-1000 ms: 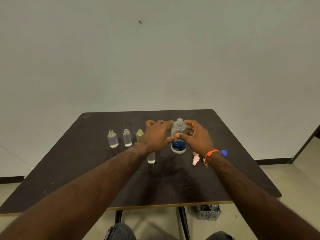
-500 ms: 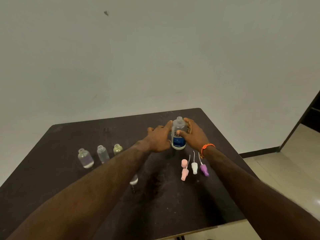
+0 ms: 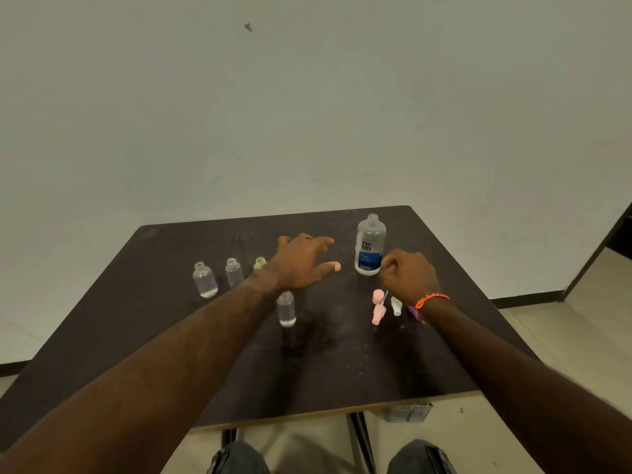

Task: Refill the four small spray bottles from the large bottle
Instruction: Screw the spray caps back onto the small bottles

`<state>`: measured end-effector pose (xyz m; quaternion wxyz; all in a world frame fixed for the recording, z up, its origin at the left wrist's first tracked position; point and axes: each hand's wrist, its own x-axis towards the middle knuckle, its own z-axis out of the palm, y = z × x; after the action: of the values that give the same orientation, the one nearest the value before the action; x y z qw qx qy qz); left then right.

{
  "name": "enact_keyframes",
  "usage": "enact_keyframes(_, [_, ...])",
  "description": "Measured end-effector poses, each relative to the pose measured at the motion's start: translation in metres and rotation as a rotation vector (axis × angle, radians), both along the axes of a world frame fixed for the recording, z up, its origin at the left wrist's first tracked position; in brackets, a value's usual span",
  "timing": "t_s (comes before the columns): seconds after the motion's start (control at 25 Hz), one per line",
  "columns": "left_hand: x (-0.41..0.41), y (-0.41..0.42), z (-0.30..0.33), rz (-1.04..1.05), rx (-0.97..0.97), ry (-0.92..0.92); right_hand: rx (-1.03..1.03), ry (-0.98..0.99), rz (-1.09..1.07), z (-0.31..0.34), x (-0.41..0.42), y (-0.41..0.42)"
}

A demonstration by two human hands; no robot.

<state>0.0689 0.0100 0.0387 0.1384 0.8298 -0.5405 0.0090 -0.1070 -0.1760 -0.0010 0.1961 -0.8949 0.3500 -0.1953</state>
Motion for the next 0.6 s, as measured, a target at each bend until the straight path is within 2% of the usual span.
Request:
enact_keyframes(0.12, [0.002, 0.040, -0.005, 0.006, -0.125, -0.007, -0.206, 0.355, 0.105, -0.004, -0.009, 0.014])
enact_keyframes(0.24, [-0.001, 0.075, -0.017, 0.059, -0.239, -0.021, -0.342, 0.475, 0.141, -0.003, -0.009, 0.023])
enact_keyframes(0.44, [-0.010, 0.102, -0.050, 0.130, -0.217, 0.052, -0.338, 0.543, 0.132, -0.003, -0.001, 0.027])
enact_keyframes(0.6, [-0.019, 0.100, -0.069, 0.251, -0.260, 0.107, -0.345, 0.437, 0.112, -0.006, 0.002, 0.027])
